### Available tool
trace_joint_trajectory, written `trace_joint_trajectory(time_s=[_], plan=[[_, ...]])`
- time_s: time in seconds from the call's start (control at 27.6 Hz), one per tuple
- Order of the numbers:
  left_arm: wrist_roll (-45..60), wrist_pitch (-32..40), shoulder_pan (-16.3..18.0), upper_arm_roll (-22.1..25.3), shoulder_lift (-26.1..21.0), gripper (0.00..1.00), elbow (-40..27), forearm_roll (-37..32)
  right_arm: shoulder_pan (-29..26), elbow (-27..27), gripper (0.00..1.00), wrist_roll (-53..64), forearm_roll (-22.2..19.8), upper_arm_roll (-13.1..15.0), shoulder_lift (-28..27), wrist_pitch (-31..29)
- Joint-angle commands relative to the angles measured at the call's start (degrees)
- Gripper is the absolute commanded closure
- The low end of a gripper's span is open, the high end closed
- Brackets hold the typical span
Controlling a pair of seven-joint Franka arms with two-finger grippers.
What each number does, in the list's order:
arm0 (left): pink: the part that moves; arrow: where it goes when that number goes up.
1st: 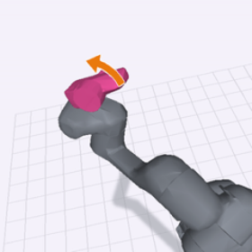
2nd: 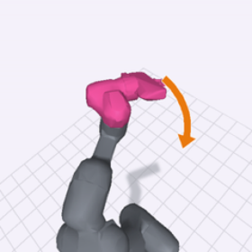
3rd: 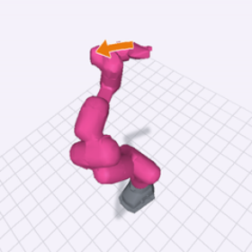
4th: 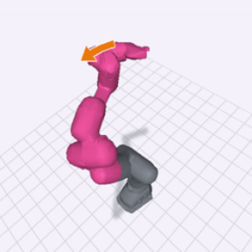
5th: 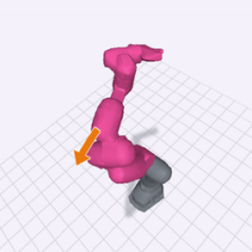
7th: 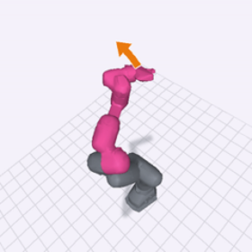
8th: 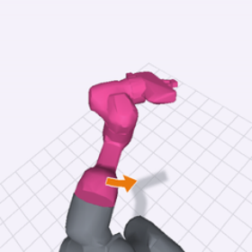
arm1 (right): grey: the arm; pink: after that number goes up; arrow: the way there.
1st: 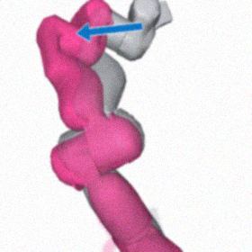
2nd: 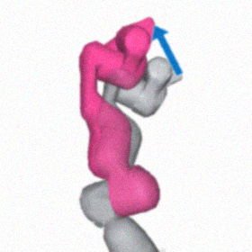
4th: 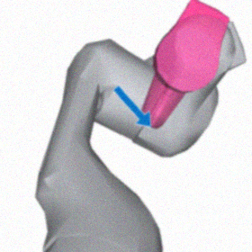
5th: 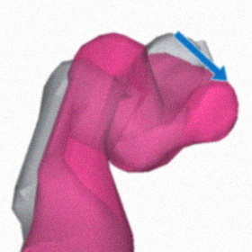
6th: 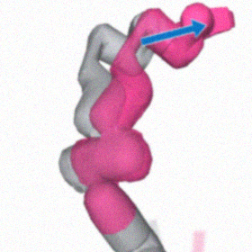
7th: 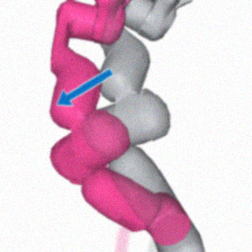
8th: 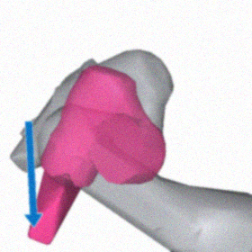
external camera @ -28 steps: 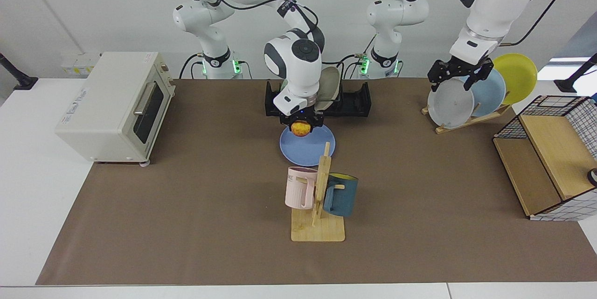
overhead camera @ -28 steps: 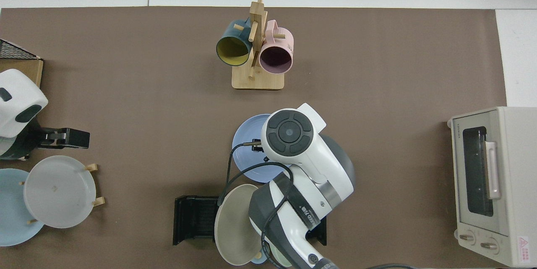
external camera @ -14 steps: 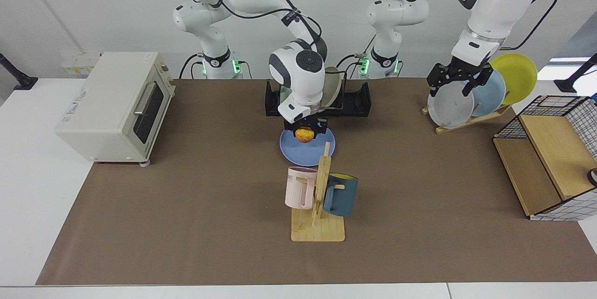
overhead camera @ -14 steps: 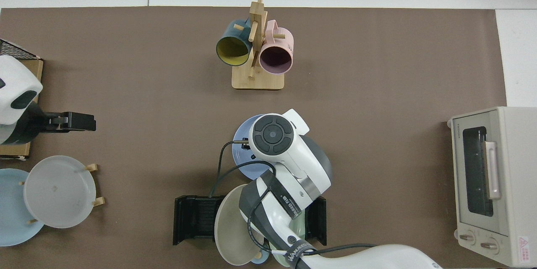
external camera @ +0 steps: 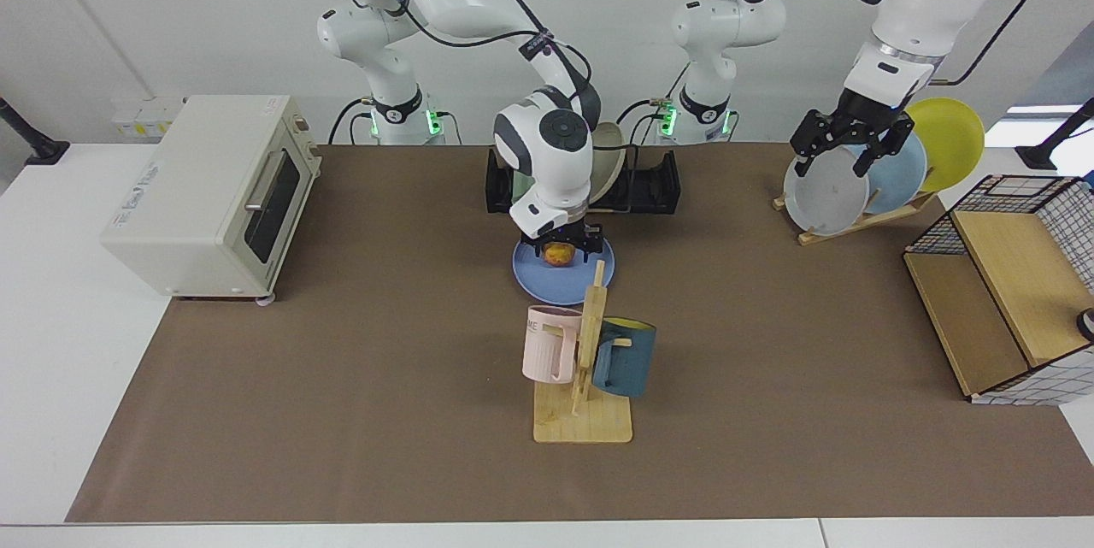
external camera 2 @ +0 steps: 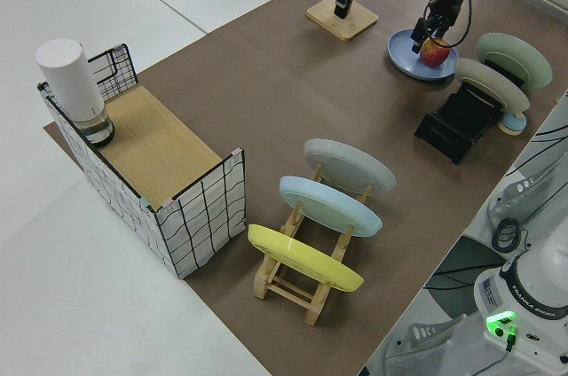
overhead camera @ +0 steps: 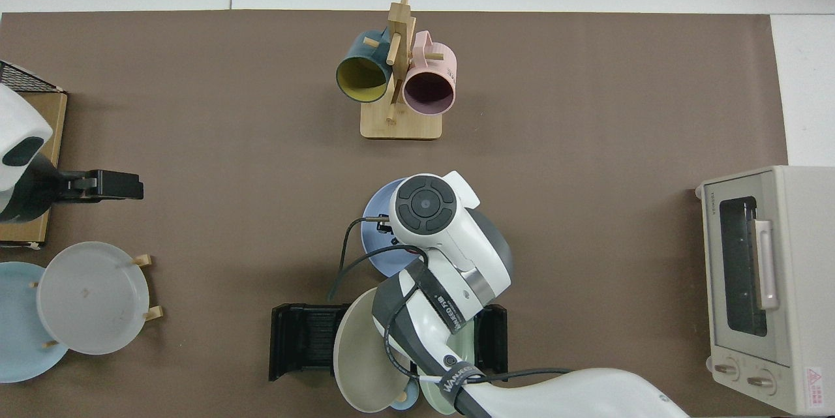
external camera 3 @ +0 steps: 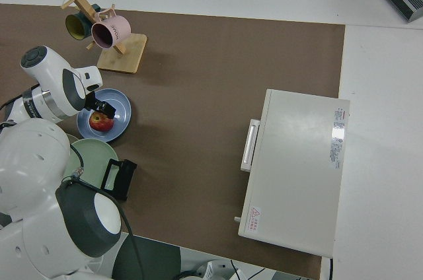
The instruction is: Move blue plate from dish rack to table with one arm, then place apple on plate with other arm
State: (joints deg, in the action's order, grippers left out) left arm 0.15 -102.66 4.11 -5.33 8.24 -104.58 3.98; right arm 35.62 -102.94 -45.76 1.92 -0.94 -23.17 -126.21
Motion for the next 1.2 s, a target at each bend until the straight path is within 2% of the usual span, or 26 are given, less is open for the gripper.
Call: trace_joint_trajectory(time_s=[0.0, 0.18, 0.29, 0.58, 0.76, 0.98, 1.16], plan=[[-0.8, 0.9, -0.1, -0.1, 0.5, 0.00, 0.3, 0.7, -0.7, 0.1, 0.00, -0.2, 0.7, 0.4, 3.7, 2.4], [-0.8, 6.4, -0.2, -0.3, 1.1, 0.00, 0.3, 0.1, -4.0, 0.1, 0.00, 7.1, 0.3, 0.4, 7.6, 3.9], [-0.8, 9.0, -0.4, -0.7, 1.5, 0.00, 0.3, -4.0, -7.1, 0.1, 0.00, 13.5, 0.7, 0.4, 10.1, 5.0], [-0.3, 9.3, -0.5, -1.4, 1.5, 0.00, 0.3, -4.5, -15.8, 0.1, 0.00, 31.9, -0.2, 0.5, 14.2, 7.3], [-0.2, 9.3, -0.4, -2.1, 1.5, 0.00, 0.3, -4.9, -21.4, 0.1, 0.00, 40.5, -0.3, 0.4, 14.8, 7.4], [-0.2, 8.8, -0.4, -2.2, 1.6, 0.00, 0.3, -4.7, -28.3, 0.1, 0.00, 42.5, -0.2, 0.5, 14.6, 7.4], [-0.2, 8.8, 0.0, -1.9, 1.5, 0.00, 1.5, -5.1, -31.6, 0.1, 0.00, 48.2, -0.3, 0.7, 14.8, 7.2]])
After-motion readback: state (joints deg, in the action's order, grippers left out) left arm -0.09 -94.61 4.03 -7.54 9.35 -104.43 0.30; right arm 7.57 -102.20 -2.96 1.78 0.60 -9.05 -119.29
